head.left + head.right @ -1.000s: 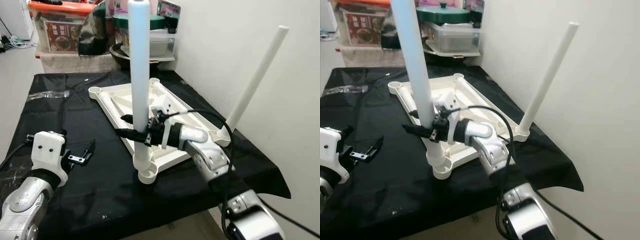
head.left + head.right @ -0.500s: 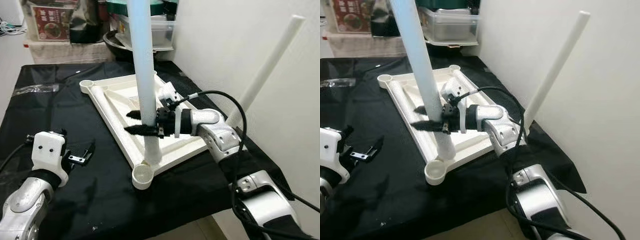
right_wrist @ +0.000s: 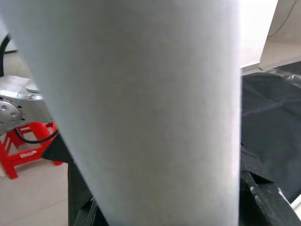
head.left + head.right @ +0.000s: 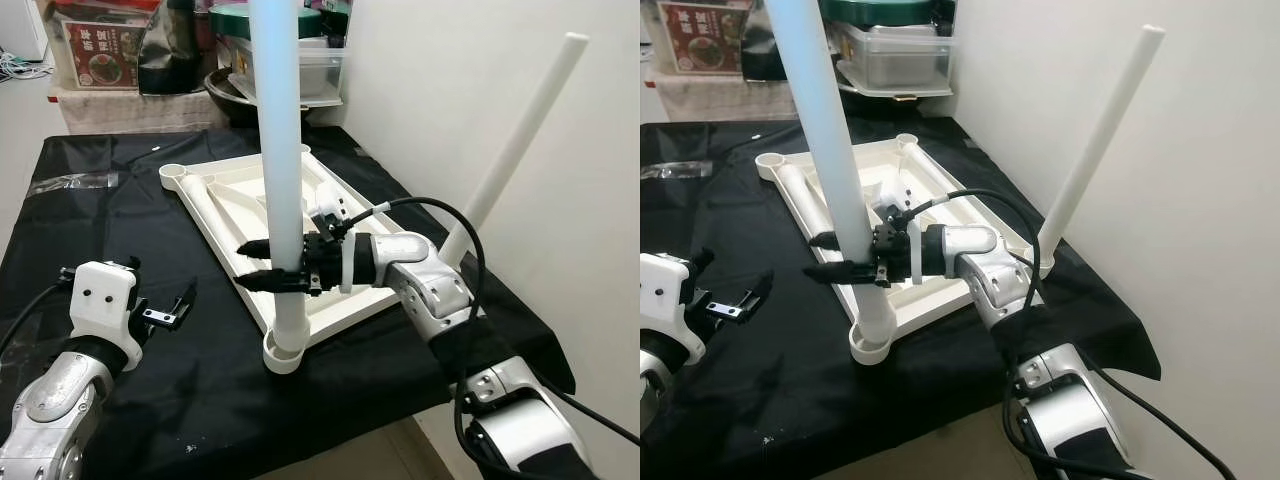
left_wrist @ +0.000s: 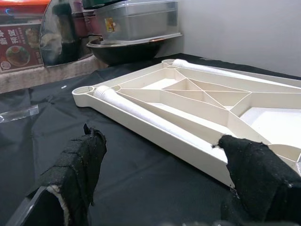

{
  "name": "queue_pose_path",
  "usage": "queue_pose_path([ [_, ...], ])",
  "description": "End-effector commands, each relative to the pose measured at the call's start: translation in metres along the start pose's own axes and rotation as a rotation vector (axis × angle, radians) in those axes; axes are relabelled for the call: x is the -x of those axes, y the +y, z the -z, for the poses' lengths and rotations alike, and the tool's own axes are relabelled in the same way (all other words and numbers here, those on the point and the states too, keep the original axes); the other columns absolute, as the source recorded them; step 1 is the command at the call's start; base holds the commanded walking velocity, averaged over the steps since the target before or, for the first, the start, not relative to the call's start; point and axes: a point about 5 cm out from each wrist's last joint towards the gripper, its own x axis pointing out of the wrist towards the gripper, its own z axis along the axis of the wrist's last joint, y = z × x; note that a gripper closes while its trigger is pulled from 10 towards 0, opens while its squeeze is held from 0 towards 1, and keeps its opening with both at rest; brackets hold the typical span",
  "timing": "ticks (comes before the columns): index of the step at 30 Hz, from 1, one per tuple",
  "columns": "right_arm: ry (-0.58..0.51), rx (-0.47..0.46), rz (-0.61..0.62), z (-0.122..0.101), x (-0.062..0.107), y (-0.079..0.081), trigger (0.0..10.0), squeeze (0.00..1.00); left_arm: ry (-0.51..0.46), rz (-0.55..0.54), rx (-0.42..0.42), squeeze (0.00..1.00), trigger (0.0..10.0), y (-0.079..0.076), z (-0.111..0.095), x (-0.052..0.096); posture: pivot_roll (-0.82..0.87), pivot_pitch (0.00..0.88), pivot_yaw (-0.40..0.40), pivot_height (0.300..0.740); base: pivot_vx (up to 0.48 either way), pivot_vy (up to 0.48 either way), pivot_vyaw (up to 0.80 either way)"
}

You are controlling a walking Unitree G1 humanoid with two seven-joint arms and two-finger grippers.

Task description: Building children table

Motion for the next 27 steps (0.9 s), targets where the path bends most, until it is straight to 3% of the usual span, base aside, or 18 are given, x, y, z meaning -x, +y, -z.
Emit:
queue_pose_path([
  [1, 0.024, 0.003, 0.015, 0.004, 0.001, -0.002, 0.0, 0.00, 0.007, 0.002, 0.008, 0.00, 10.0, -0.002, 0.003, 0.000, 0.15, 0.000, -0.143, 0.740, 0.000, 0.000, 0.00],
  [12, 0.067, -0.009, -0.091, 0.011, 0.005, 0.011, 0.0, 0.00, 0.010, -0.007, 0.007, 0.00, 10.0, -0.001, 0.004, 0.002, 0.14, 0.000, -0.148, 0.740, 0.000, 0.000, 0.00],
  [27, 0.014, -0.031, -0.072, 0.008, -0.005, 0.016, 0.0, 0.00, 0.008, 0.001, 0.012, 0.00, 10.0, -0.003, 0.005, -0.002, 0.14, 0.000, -0.145, 0.740, 0.000, 0.000, 0.00],
])
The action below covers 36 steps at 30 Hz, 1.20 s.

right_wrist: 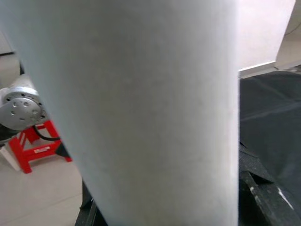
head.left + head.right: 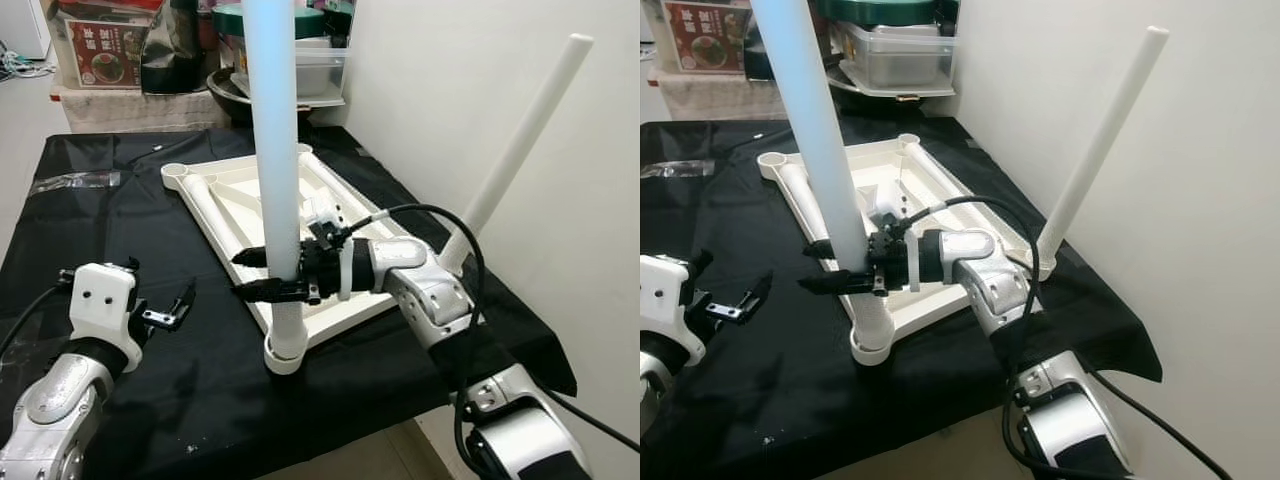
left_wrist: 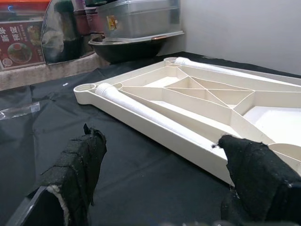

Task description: Building children table

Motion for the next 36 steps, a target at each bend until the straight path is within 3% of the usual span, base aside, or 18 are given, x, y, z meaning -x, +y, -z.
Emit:
queue_pose_path([
  [1, 0.021, -0.009, -0.003, 0.006, 0.000, 0.002, 0.0, 0.00, 0.006, 0.010, 0.009, 0.00, 10.0, -0.003, 0.003, -0.002, 0.14, 0.000, -0.145, 0.740, 0.000, 0.000, 0.00],
  [12, 0.046, -0.045, 0.011, 0.023, -0.003, 0.006, 0.0, 0.00, 0.009, 0.000, 0.009, 0.00, 10.0, -0.004, 0.004, 0.001, 0.15, 0.000, -0.159, 0.740, 0.000, 0.000, 0.00],
  [14, 0.029, -0.085, 0.046, 0.026, -0.004, 0.006, 0.0, 0.00, 0.010, -0.004, 0.009, 0.00, 10.0, -0.003, 0.004, 0.002, 0.15, 0.000, -0.159, 0.740, 0.000, 0.000, 0.00],
  [15, -0.015, -0.158, 0.141, 0.029, -0.004, 0.002, 0.0, 0.00, 0.011, -0.009, 0.009, 0.00, 10.0, -0.002, 0.005, 0.003, 0.15, 0.000, -0.161, 0.740, 0.000, 0.000, 0.00],
  [20, -0.048, -0.229, 0.272, 0.033, -0.004, -0.006, 0.0, 0.00, 0.010, -0.015, 0.013, 0.00, 10.0, -0.001, 0.004, 0.003, 0.15, 0.000, -0.161, 0.740, 0.000, 0.000, 0.00],
  [21, -0.061, -0.268, 0.370, 0.038, -0.004, -0.010, 0.0, 0.00, 0.009, -0.018, 0.015, 0.00, 10.0, -0.001, 0.004, 0.003, 0.15, 0.000, -0.159, 0.740, 0.000, 0.000, 0.00],
  [22, -0.061, -0.268, 0.370, 0.038, -0.004, -0.010, 0.0, 0.00, 0.009, -0.018, 0.015, 0.00, 10.0, -0.001, 0.004, 0.003, 0.15, 0.000, -0.159, 0.740, 0.000, 0.000, 0.00],
  [23, -0.066, -0.311, 0.477, 0.044, -0.003, -0.014, 0.0, 0.00, 0.008, -0.021, 0.016, 0.00, 10.0, -0.001, 0.004, 0.003, 0.15, 0.000, -0.158, 0.740, 0.000, 0.000, 0.00],
  [24, -0.066, -0.311, 0.477, 0.044, -0.003, -0.014, 0.0, 0.00, 0.008, -0.021, 0.016, 0.00, 10.0, -0.001, 0.004, 0.003, 0.15, 0.000, -0.158, 0.740, 0.000, 0.000, 0.00],
  [26, -0.062, -0.425, 0.736, 0.063, 0.001, -0.018, 0.0, 0.00, 0.007, -0.024, 0.017, 0.00, 10.0, 0.000, 0.004, 0.003, 0.15, 0.000, -0.153, 0.740, 0.000, 0.000, 0.00],
  [27, -0.062, -0.425, 0.736, 0.063, 0.001, -0.018, 0.0, 0.00, 0.007, -0.024, 0.017, 0.00, 10.0, 0.000, 0.004, 0.003, 0.15, 0.000, -0.153, 0.740, 0.000, 0.000, 0.00],
  [29, -0.059, -0.459, 0.879, 0.078, 0.001, -0.008, 0.0, 0.00, 0.005, -0.024, 0.012, 0.00, 10.0, 0.001, 0.004, 0.003, 0.15, 0.000, -0.140, 0.740, 0.000, 0.000, 0.00],
  [31, -0.058, -0.459, 0.904, 0.080, 0.000, -0.004, 0.0, 0.00, 0.004, -0.022, 0.010, 0.00, 10.0, 0.001, 0.003, 0.002, 0.15, 0.000, -0.140, 0.740, 0.000, 0.000, 0.00],
  [32, -0.058, -0.459, 0.904, 0.080, 0.000, -0.004, 0.0, 0.00, 0.004, -0.022, 0.010, 0.00, 10.0, 0.001, 0.003, 0.002, 0.15, 0.000, -0.140, 0.740, 0.000, 0.000, 0.00],
  [34, -0.043, -0.419, 1.048, 0.080, 0.010, -0.008, 0.0, 0.00, 0.003, -0.023, 0.005, 0.00, 10.0, 0.003, 0.002, 0.001, 0.14, 0.000, -0.130, 0.740, 0.000, 0.000, 0.00],
  [36, -0.043, -0.419, 1.048, 0.080, 0.010, -0.008, 0.0, 0.00, 0.003, -0.023, 0.005, 0.00, 10.0, 0.003, 0.002, 0.001, 0.14, 0.000, -0.130, 0.740, 0.000, 0.000, 0.00],
])
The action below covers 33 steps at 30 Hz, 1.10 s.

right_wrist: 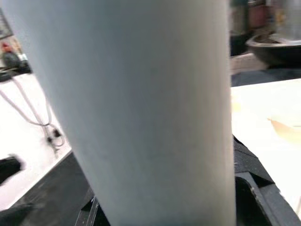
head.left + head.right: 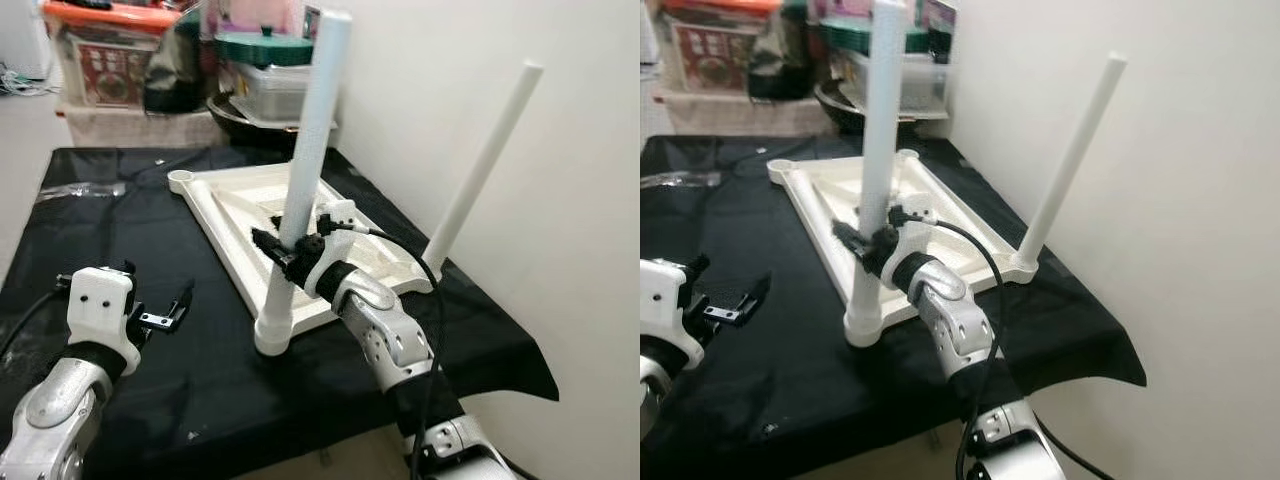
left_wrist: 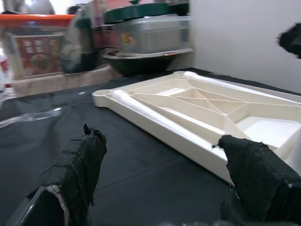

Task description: Building children table

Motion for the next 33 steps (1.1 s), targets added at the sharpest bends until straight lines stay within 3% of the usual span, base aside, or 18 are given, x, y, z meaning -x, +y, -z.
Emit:
queue_pose_path([
  [1, 0.079, -0.067, 0.240, 0.027, 0.016, -0.030, 0.0, 0.00, 0.002, 0.009, -0.001, 0.00, 10.0, 0.000, 0.000, -0.002, 0.14, 0.000, -0.129, 0.740, 0.000, 0.000, 0.00],
  [3, 0.079, -0.067, 0.240, 0.027, 0.016, -0.030, 0.0, 0.00, 0.002, 0.009, -0.001, 0.00, 10.0, 0.000, 0.000, -0.002, 0.14, 0.000, -0.129, 0.740, 0.000, 0.000, 0.00],
  [5, 0.036, -0.052, 0.460, 0.023, 0.023, -0.046, 0.0, 0.00, -0.006, 0.007, -0.002, 0.00, 10.0, -0.001, -0.002, -0.005, 0.14, 0.000, -0.119, 0.740, 0.000, 0.000, 0.00],
  [6, 0.022, -0.046, 0.512, 0.022, 0.026, -0.049, 0.0, 0.00, -0.008, 0.007, -0.001, 0.00, 10.0, -0.001, -0.002, -0.006, 0.14, 0.000, -0.119, 0.740, 0.000, 0.000, 0.00],
  [17, 0.023, -0.058, 0.497, 0.022, 0.023, -0.039, 0.1, 0.00, -0.009, 0.019, -0.005, 0.00, 10.0, 0.000, -0.003, -0.010, 0.14, 0.000, -0.104, 0.740, 0.000, 0.000, 0.00],
  [18, 0.036, -0.060, 0.485, 0.023, 0.022, -0.037, 4.9, 0.00, -0.008, 0.024, -0.007, 0.00, 10.0, -0.001, -0.003, -0.010, 0.14, 0.000, -0.101, 0.740, 0.000, 0.000, 0.00],
  [20, 0.036, -0.060, 0.485, 0.023, 0.022, -0.037, 4.9, 0.00, -0.008, 0.024, -0.007, 0.00, 10.0, -0.001, -0.003, -0.010, 0.14, 0.000, -0.101, 0.740, 0.000, 0.000, 0.00],
  [21, 0.047, -0.060, 0.475, 0.024, 0.021, -0.035, 10.0, 0.00, -0.007, 0.027, -0.008, 0.00, 10.0, -0.001, -0.002, -0.011, 0.13, 0.000, -0.100, 0.740, 0.000, 0.000, 0.00],
  [33, 0.044, -0.069, 0.458, 0.020, 0.016, -0.032, 10.0, 0.00, -0.003, 0.045, -0.010, 0.00, 10.0, -0.004, 0.000, -0.013, 0.12, 0.000, -0.097, 0.740, 0.000, 0.000, 0.00],
])
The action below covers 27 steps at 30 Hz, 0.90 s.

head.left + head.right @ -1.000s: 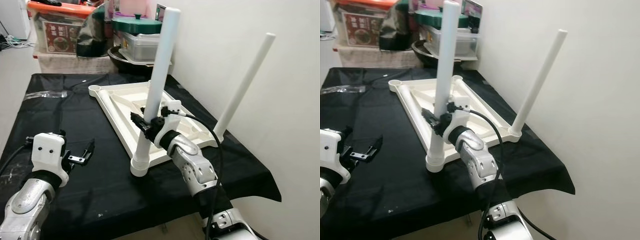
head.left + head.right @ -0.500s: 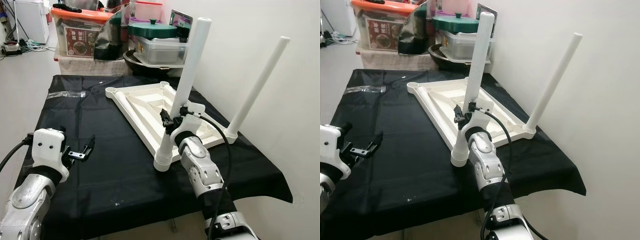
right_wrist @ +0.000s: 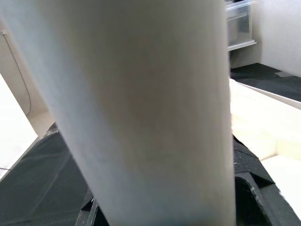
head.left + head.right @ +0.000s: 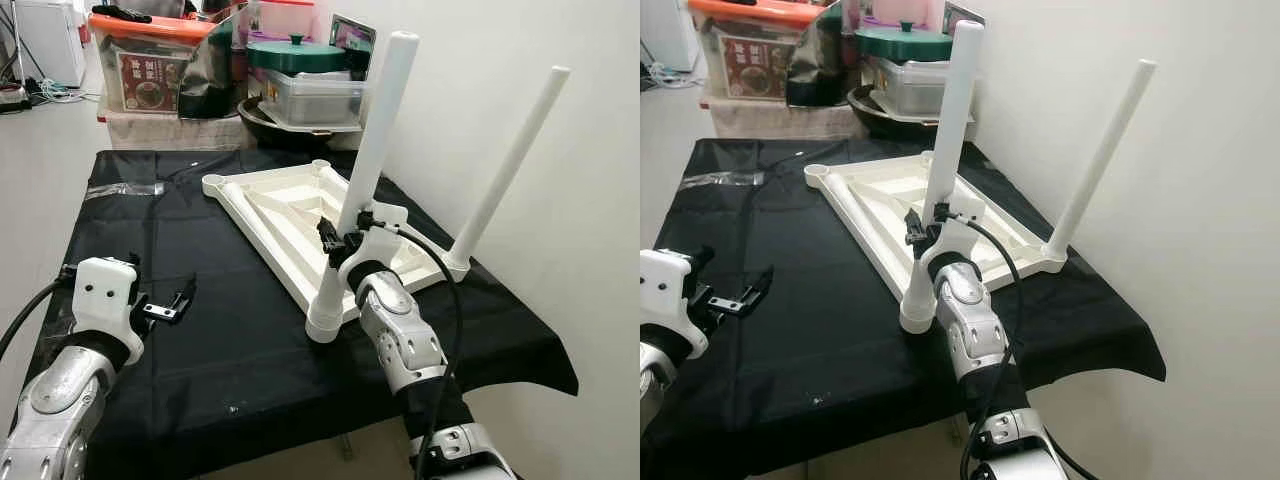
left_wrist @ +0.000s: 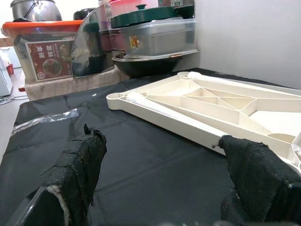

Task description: Building children table

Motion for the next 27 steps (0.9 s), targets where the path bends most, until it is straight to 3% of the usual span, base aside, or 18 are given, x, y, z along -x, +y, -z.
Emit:
queue_pose_path([
  [1, 0.033, -0.095, 0.010, 0.010, 0.002, 0.003, 10.0, 0.78, -0.002, 0.019, -0.010, 0.00, 10.0, -0.002, 0.000, -0.003, 0.12, 0.000, -0.096, 0.740, 0.000, 0.000, 0.00],
  [2, 0.033, -0.095, 0.010, 0.010, 0.002, 0.003, 10.0, 0.78, -0.002, 0.019, -0.010, 0.00, 10.0, -0.002, 0.000, -0.003, 0.12, 0.000, -0.096, 0.740, 0.000, 0.000, 0.00],
  [3, 0.005, -0.096, 0.005, 0.005, 0.001, 0.002, 10.0, 1.00, -0.003, 0.022, -0.009, 0.00, 10.0, -0.003, 0.000, -0.003, 0.12, 0.000, -0.095, 0.740, 0.000, 0.000, 0.00],
  [16, -0.093, -0.076, -0.059, -0.018, 0.005, 0.007, 10.0, 1.00, -0.005, 0.030, -0.011, 0.00, 10.0, -0.003, 0.000, -0.005, 0.11, 0.000, -0.091, 0.740, 0.000, 0.000, 0.00],
  [19, -0.119, -0.063, -0.175, -0.034, 0.005, 0.011, 10.0, 1.00, -0.006, 0.037, -0.010, 0.00, 10.0, -0.004, 0.000, -0.005, 0.10, 0.000, -0.089, 0.740, 0.000, 0.000, 0.00],
  [27, -0.107, -0.011, -0.222, -0.038, 0.001, 0.004, 10.0, 1.00, -0.007, 0.043, -0.008, 0.00, 10.0, -0.005, 0.000, -0.006, 0.10, 0.000, -0.088, 0.740, 0.000, 0.000, 0.00],
])
